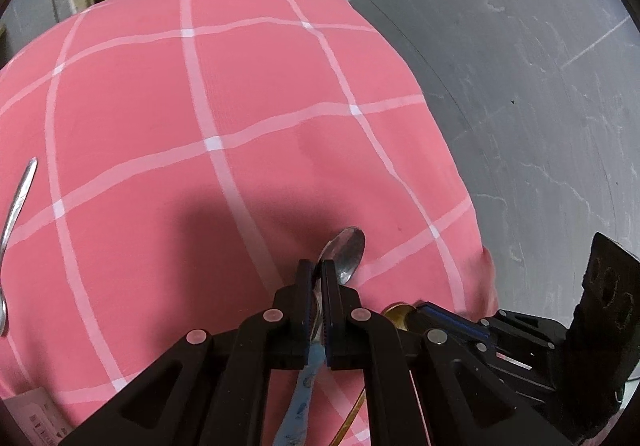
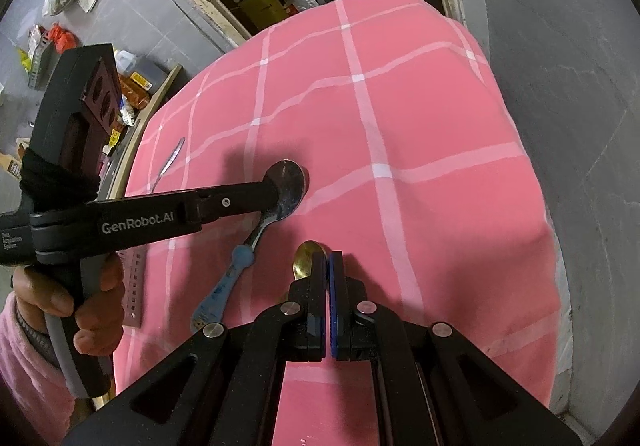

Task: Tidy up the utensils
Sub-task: 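Lift both spoons and carry them toward the white caddy with both tools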

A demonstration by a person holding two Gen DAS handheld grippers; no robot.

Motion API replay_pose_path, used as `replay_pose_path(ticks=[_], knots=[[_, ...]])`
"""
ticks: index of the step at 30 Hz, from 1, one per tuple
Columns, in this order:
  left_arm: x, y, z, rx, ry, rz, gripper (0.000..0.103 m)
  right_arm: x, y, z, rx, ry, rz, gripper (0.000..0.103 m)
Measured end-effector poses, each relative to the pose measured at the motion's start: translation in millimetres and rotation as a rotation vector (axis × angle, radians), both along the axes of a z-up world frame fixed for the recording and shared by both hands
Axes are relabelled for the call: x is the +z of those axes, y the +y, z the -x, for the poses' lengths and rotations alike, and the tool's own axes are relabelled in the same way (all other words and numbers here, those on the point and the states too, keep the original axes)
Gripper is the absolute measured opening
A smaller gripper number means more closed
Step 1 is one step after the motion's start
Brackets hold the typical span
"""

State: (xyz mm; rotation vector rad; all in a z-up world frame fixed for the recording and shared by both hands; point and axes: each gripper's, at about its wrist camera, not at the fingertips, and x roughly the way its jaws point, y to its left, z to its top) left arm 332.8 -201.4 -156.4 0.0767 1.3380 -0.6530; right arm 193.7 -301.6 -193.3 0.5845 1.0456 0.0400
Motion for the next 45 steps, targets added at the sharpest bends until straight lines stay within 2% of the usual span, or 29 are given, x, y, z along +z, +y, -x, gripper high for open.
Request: replay_pose_path(ticks=[8, 16, 34, 45], knots=[[8.0, -12.4, 7.1, -0.025, -0.050, -0.031, 0.003, 0.3, -2.6, 4.5, -0.008, -0.008, -0.001, 0.002], [21.4, 6.6, 18.6, -0.009, -0.101, -0.027, 0.002, 13.1, -6.8, 17.5, -0.019, -0.042, 0.020, 0.002], [92.2, 61.2, 53.4, 0.189, -0.365, 0.055, 0.002, 83.4, -9.8, 43.2, -0.065, -0.207, 0.160, 0.001], [143.8, 86.7, 74.0, 0.260, -0.492, 0.117, 0.002, 142.0, 4.0, 52.6, -0.049, -0.336, 0.223, 0.001]])
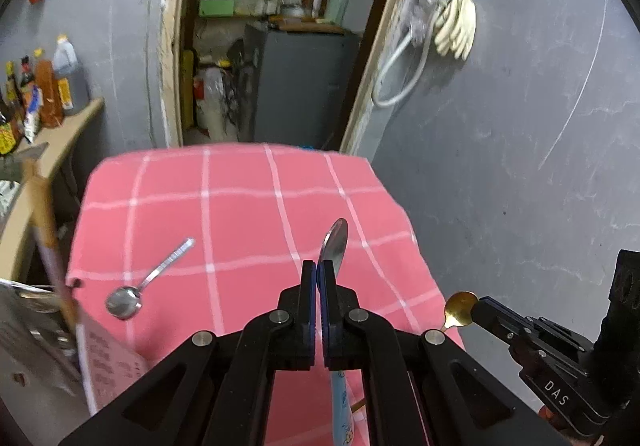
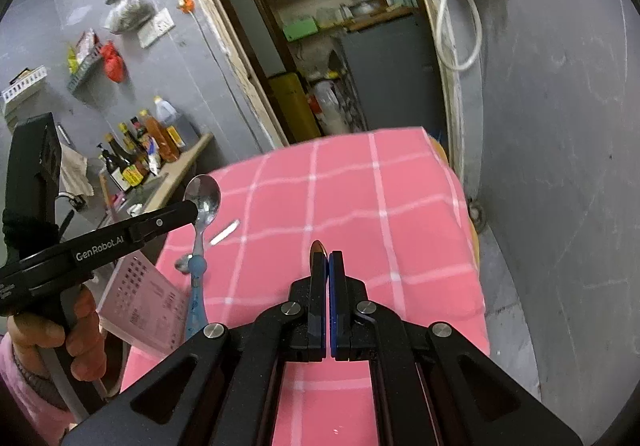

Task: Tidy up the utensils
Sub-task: 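Lift both spoons and carry them toward the white caddy with both tools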

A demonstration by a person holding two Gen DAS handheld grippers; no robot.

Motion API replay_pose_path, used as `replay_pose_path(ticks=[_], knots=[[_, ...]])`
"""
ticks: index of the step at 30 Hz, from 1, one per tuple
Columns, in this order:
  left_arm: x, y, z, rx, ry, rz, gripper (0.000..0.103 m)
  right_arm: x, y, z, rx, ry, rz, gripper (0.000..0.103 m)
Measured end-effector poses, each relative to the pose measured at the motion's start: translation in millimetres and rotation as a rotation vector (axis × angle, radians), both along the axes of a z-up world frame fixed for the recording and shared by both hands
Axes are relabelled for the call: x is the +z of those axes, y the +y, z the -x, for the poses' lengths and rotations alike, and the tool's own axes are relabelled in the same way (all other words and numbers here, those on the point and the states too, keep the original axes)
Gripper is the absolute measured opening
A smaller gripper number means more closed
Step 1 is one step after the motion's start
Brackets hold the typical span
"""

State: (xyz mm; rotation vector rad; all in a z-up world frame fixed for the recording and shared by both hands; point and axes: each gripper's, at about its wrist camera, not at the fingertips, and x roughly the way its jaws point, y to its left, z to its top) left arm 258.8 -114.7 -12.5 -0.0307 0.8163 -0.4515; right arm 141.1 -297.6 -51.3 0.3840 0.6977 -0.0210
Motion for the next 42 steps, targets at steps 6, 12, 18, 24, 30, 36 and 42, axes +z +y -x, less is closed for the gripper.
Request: replay_pose_path(ticks=[6, 12, 18, 24, 30, 36, 42], knots=[[28.9, 17.6, 11.9, 0.029, -0.072, 0.025, 0.002, 35.5, 9.6, 5.3, 0.013, -0.076, 0.031, 0.001], [54.9, 42.5, 24.0, 0.070, -0.138, 0.041, 0.002, 65.3, 27.6, 3.9, 0.038, -0.140, 0.051, 0.001], [78.2, 72.1, 33.0, 0.124, -0.195, 0.047, 0.002, 91.5, 52.7, -0.5, 0.079, -0.197, 0.068, 0.001], [92.9, 105.7, 40.8, 0.188, -0.242, 0.042, 0.002, 113.3, 80.4, -4.1, 0.124, -0.251, 0.083, 0.001], [102.3, 140.0, 45.0, 0.263, -0.290, 0.043, 0.002, 132.3, 107.1, -12.9, 0.167, -0.295, 0.093, 0.001], [98.5, 174.6, 48.8, 0.334, -0.323, 0.043, 0.002, 147.1, 144.7, -20.5, 0.235, -0.348, 0.147, 0.001], [85.0, 194.5, 52.2, 0.373, -0.340, 0.060, 0.002, 146.6, 175.5, -23.3, 0.288, -0.344, 0.198, 0.001]])
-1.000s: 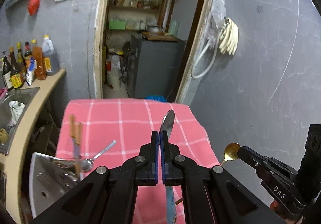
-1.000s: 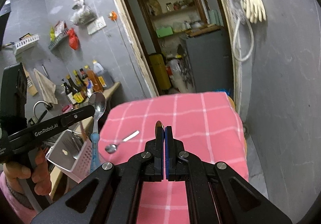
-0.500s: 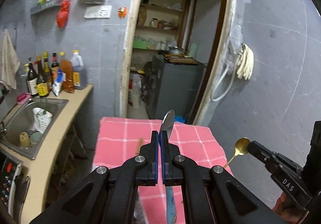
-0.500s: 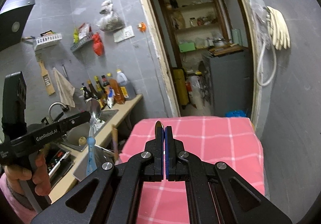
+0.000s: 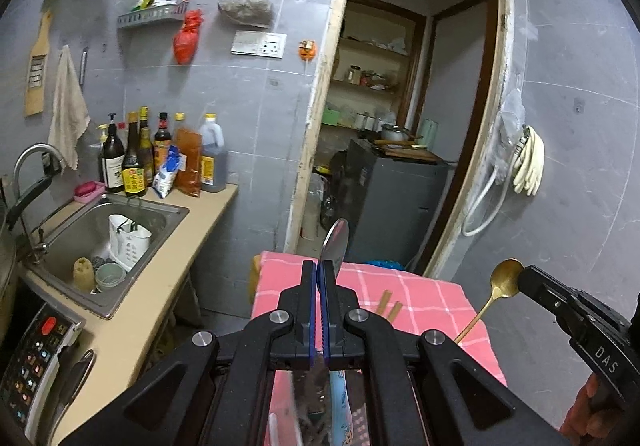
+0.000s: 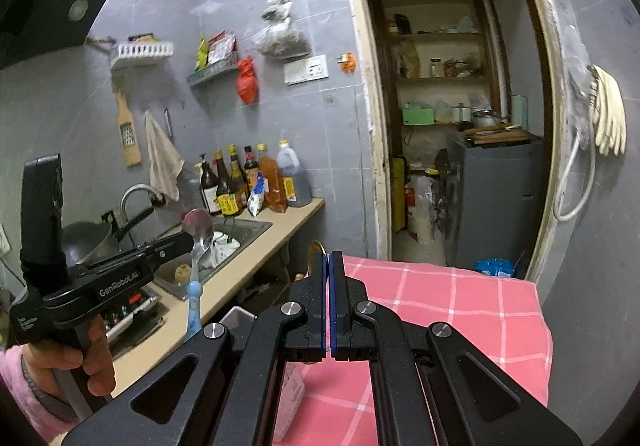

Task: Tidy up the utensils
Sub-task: 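Lift both spoons and carry them toward the white caddy with both tools, then lower the blue-handled spoon and gold spoon into the caddy with both tools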

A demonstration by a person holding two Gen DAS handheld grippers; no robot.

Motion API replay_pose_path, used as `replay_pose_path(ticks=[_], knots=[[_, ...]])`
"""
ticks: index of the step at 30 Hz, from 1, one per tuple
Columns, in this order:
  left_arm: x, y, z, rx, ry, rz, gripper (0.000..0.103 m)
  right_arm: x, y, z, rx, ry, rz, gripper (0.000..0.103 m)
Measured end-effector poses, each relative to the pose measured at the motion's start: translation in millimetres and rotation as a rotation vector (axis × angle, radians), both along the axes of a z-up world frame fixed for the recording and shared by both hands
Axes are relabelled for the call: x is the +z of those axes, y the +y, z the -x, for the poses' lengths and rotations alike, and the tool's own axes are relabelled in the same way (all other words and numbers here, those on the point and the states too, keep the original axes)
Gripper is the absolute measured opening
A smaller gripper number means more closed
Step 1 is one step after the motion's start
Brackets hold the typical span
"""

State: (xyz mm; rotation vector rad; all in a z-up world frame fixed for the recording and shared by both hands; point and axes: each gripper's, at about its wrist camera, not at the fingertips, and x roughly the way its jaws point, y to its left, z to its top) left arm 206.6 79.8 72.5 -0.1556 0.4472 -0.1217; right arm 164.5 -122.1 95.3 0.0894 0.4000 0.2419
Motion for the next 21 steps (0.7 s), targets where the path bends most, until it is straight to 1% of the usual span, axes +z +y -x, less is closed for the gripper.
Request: replay_pose_path(ticks=[5, 12, 21], knots=[[-14.7, 3.9, -0.2, 0.000, 0.017, 0.009, 0.002, -6.1, 16.4, -3.4, 0.010, 0.023, 0.053, 0.001], [-32.5, 2.2, 0.9, -0.031, 0.032, 0.012, 0.002, -21.2, 30.6, -5.4, 0.014, 0.058, 0.142, 0.001], [-47.8, 3.4, -3.0, -0.071, 0.068, 0.018, 0.002, -37.4, 46.9, -10.4, 0.031, 0.104, 0.195, 0.001]])
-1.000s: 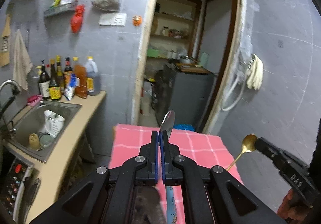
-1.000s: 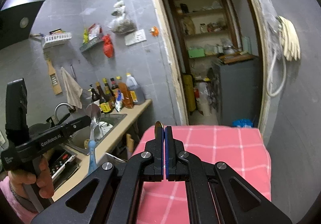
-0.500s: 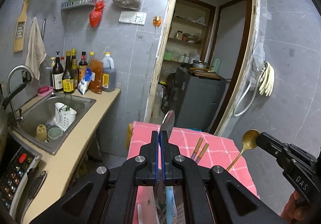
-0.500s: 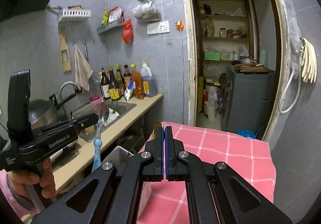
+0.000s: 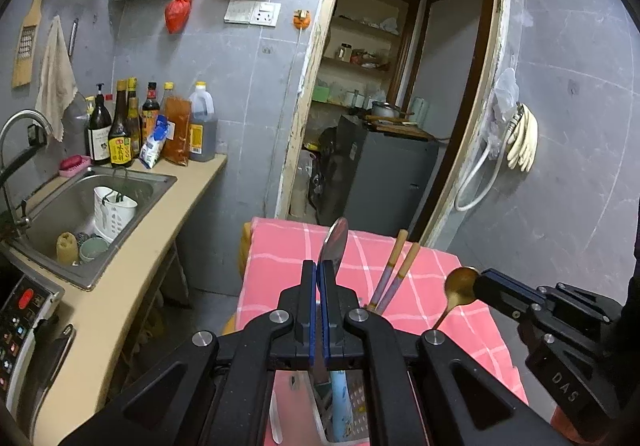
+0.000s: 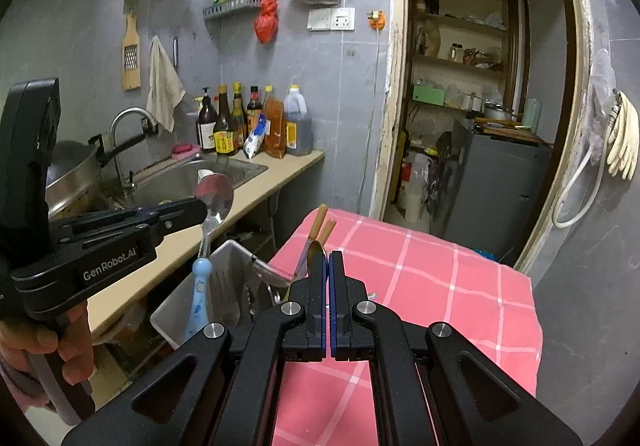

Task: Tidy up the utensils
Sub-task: 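Lower the blue-handled spoon and gold spoon into the caddy with both tools, then open both tools to release the spoons into the caddy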

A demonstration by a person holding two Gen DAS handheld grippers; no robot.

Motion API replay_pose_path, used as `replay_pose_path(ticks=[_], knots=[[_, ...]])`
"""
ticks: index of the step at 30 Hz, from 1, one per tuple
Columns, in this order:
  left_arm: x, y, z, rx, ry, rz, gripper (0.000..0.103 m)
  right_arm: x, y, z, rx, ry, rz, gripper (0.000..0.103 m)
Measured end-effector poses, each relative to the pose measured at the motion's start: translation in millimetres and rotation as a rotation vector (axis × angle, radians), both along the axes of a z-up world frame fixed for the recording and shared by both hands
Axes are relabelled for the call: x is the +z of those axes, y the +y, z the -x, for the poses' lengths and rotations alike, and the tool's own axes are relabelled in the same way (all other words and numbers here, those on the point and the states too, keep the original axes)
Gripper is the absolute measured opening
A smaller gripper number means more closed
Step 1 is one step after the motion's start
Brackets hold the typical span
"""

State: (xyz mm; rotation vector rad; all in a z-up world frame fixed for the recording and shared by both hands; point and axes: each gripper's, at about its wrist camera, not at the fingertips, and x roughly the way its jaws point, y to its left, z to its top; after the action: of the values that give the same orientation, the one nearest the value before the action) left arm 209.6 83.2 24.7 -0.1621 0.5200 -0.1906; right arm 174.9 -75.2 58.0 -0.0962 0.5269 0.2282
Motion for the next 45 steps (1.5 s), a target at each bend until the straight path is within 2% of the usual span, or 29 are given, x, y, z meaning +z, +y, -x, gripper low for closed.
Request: replay_pose_path(ticks=[10, 21, 30, 38, 45], knots=[[-6.3, 4.5, -4.8, -0.072, 0.022, 0.020, 0.002, -13.5, 12.9, -1.4, 0.017, 0.042, 0.002, 0.001], [-12.9, 6.4, -4.7, -0.125, 0.027, 0.020, 0.002, -26.9, 18.6, -0.2, -0.020, 0.075, -0.016, 0.001], [-17.1, 5.3, 0.9, -0.180, 0.018, 0.020, 0.002, -34.2, 27.2, 2.7, -0.046, 0.083, 0.014, 0.001], [-20.6, 5.7, 4.4, -0.202, 0.016, 0.032, 0.003, -38.2, 21.2, 5.3, -0.067, 0.098, 0.000, 0.001], [-23.3, 5.1, 6.2, -0.205, 0.034, 0.046, 0.003, -41.7, 19.0, 4.4, -0.043, 0.114, -0.027, 0.001]])
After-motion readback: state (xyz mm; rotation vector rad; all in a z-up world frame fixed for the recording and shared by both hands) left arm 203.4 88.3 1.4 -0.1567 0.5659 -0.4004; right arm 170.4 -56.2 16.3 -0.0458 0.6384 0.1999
